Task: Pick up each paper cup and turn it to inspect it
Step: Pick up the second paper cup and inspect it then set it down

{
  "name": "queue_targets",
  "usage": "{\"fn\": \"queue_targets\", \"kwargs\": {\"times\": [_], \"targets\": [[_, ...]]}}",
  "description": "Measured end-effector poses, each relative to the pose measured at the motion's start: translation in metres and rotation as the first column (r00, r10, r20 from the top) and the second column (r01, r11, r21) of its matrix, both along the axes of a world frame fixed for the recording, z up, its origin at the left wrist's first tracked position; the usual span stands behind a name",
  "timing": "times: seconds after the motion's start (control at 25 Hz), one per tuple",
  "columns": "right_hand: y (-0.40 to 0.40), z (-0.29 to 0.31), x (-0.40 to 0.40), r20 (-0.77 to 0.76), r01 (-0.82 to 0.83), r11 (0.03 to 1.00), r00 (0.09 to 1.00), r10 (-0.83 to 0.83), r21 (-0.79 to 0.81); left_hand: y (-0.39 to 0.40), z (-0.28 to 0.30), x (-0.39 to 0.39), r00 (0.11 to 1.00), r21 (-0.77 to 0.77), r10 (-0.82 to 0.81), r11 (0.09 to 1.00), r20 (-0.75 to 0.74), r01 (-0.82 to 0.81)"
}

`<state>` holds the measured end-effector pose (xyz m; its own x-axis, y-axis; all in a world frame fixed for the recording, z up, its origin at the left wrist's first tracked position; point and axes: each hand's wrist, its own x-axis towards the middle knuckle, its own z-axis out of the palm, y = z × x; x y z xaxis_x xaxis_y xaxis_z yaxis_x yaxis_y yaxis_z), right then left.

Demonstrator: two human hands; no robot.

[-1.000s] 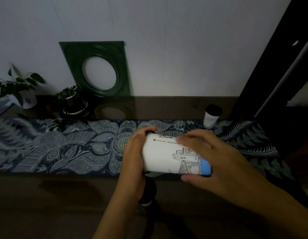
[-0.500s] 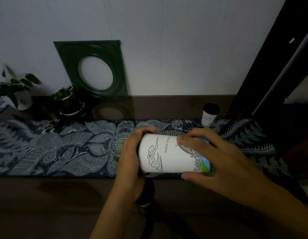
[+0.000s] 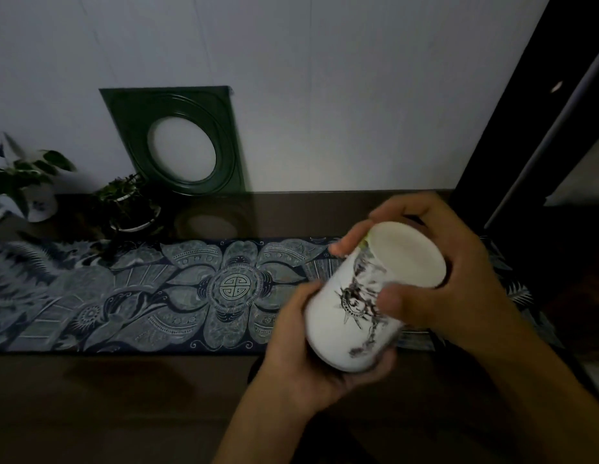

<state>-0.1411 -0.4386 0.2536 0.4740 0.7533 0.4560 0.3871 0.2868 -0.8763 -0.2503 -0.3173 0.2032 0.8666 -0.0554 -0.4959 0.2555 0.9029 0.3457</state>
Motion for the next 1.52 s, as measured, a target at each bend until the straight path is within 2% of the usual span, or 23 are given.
{"fn": "queue_targets", "kwargs": {"times": [0.08,0.16,0.24,0.32,0.36,0.4,0.48,0.52,0.6,0.68,0.76,0.84,0.88,0.92,1.0,1.08,1.12,1.16,1.24,1.32,1.36,1.44,1.52], "targets": [[0.008,0.007,0.005,-0.064,-0.075,0.993,0.995,0.082,0.093,-0.011,0.001,0.002,0.998,-0.198,-0.053,0.978,0.032,0.058],[0.017,0.005,0.005,-0.098,0.113,0.983,0.990,-0.100,0.144,-0.018,0.004,0.009,0.994,-0.208,0.073,0.977,0.084,-0.054],[0.028,-0.004,-0.005,-0.165,0.462,0.876,0.883,-0.439,0.138,-0.022,0.001,0.019,0.932,0.039,0.345,0.936,0.114,-0.351],[0.038,-0.008,-0.015,-0.270,0.614,0.772,0.781,-0.563,0.166,-0.023,-0.003,0.026,0.845,0.261,0.510,0.804,0.161,-0.534],[0.040,-0.010,-0.015,-0.285,0.603,0.776,0.789,-0.545,0.183,-0.022,-0.004,0.027,0.845,0.285,0.512,0.796,0.153,-0.534],[0.039,-0.010,-0.012,-0.269,0.538,0.821,0.833,-0.483,0.191,-0.018,-0.002,0.026,0.877,0.249,0.463,0.841,0.127,-0.480],[0.029,-0.005,-0.002,-0.204,0.276,0.944,0.949,-0.239,0.179,-0.011,0.004,0.018,0.966,0.058,0.225,0.971,0.128,-0.234],[0.025,0.001,0.003,-0.170,0.138,0.978,0.979,-0.112,0.154,-0.006,0.006,0.014,0.982,-0.057,0.107,0.993,0.152,-0.100],[0.022,0.007,0.009,-0.137,0.009,0.994,0.990,0.007,0.112,-0.004,0.008,0.011,0.982,-0.173,0.050,0.985,0.185,-0.017],[0.029,0.005,0.004,-0.128,0.190,0.974,0.976,-0.175,0.121,-0.011,0.005,0.017,0.960,-0.135,0.186,0.978,0.209,-0.160],[0.041,-0.003,-0.008,-0.192,0.466,0.871,0.879,-0.436,0.153,-0.018,-0.002,0.025,0.892,0.117,0.417,0.891,0.177,-0.440],[0.047,-0.006,-0.016,-0.277,0.526,0.826,0.840,-0.467,0.202,-0.020,-0.005,0.029,0.822,0.273,0.534,0.776,0.197,-0.569],[0.047,-0.007,-0.015,-0.250,0.475,0.854,0.871,-0.423,0.210,-0.016,-0.003,0.028,0.836,0.248,0.521,0.798,0.173,-0.549],[0.044,-0.007,-0.011,-0.184,0.378,0.903,0.921,-0.344,0.202,-0.010,0.001,0.026,0.881,0.182,0.452,0.863,0.141,-0.472],[0.035,-0.003,0.000,-0.083,0.133,0.983,0.989,-0.123,0.126,0.000,0.005,0.018,0.976,0.019,0.185,0.982,0.115,-0.188],[0.029,0.003,0.009,-0.063,-0.050,0.999,0.997,0.051,0.021,0.004,0.004,0.012,0.992,-0.085,0.024,0.996,0.124,-0.014],[0.028,0.005,0.011,-0.088,-0.090,0.996,0.992,0.091,0.013,0.003,0.003,0.011,0.991,-0.100,0.012,0.995,0.132,0.002],[0.029,0.003,0.010,-0.126,-0.065,0.997,0.990,0.069,0.042,0.001,0.002,0.013,0.989,-0.088,0.039,0.996,0.143,-0.026],[0.036,-0.005,0.001,-0.269,0.182,0.973,0.953,-0.138,0.143,-0.006,0.001,0.018,0.961,-0.010,0.214,0.976,0.175,-0.216],[0.047,-0.018,-0.014,-0.450,0.450,0.869,0.832,-0.325,0.203,-0.011,0.000,0.021,0.880,0.165,0.416,0.875,0.229,-0.456],[0.050,-0.022,-0.021,-0.504,0.505,0.833,0.792,-0.343,0.225,-0.013,-0.001,0.022,0.839,0.253,0.479,0.804,0.259,-0.538],[0.052,-0.026,-0.023,-0.539,0.489,0.832,0.790,-0.294,0.263,-0.012,-0.002,0.020,0.788,0.333,0.535,0.715,0.305,-0.615],[0.043,-0.019,-0.014,-0.424,0.331,0.891,0.887,-0.182,0.310,-0.004,0.001,0.015,0.834,0.306,0.478,0.779,0.276,-0.548]]}}
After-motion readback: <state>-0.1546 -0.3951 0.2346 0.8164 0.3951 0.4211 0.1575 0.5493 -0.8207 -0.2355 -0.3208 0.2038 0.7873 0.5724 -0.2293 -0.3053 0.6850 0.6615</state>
